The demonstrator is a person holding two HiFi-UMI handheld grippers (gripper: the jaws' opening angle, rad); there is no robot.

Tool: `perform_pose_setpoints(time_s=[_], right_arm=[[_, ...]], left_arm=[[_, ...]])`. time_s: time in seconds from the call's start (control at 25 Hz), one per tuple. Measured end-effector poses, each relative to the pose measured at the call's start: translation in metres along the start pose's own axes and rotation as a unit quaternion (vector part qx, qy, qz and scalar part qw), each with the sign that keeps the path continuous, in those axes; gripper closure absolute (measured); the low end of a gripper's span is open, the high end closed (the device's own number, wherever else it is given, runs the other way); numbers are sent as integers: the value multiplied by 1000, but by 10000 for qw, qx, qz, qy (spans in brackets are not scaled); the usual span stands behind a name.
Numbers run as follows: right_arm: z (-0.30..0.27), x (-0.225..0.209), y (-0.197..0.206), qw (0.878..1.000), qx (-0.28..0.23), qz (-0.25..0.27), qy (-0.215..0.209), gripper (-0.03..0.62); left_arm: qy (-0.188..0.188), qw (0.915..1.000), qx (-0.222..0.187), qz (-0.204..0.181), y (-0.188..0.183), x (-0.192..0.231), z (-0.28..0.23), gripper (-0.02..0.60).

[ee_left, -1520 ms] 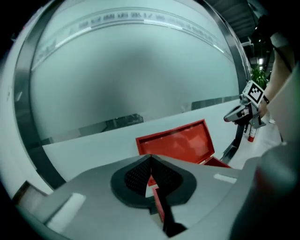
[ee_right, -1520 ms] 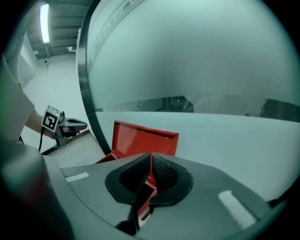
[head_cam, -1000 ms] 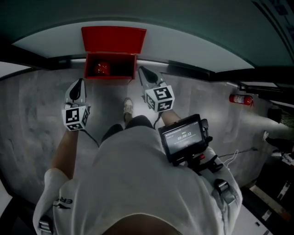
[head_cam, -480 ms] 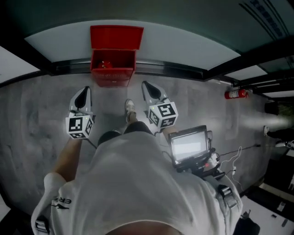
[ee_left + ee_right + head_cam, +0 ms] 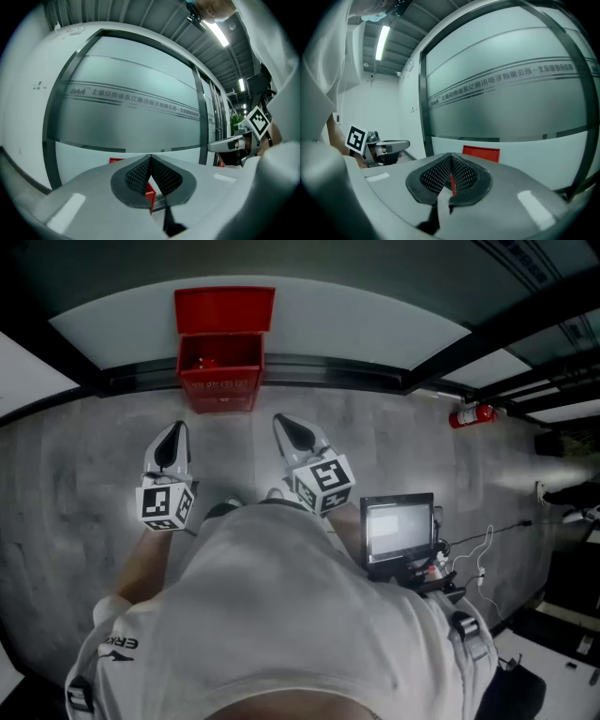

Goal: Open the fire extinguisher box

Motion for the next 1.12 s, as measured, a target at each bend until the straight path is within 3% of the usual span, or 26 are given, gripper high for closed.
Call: perform_pose_setpoints(time_s=[1.12], right_arm=[[13, -20, 12, 9996, -109, -210, 124, 583]], left_arm=[[143, 9998, -130, -75, -4, -20, -10, 578]])
Point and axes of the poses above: the fingertips, and each gripper's own axes: z backward along the fingers, x to its left, y out of its underside, the point moved 5 cm from there along z, backward along the fingers, and after that the axes turned 7 degrees about -z, right-handed, at the moved point
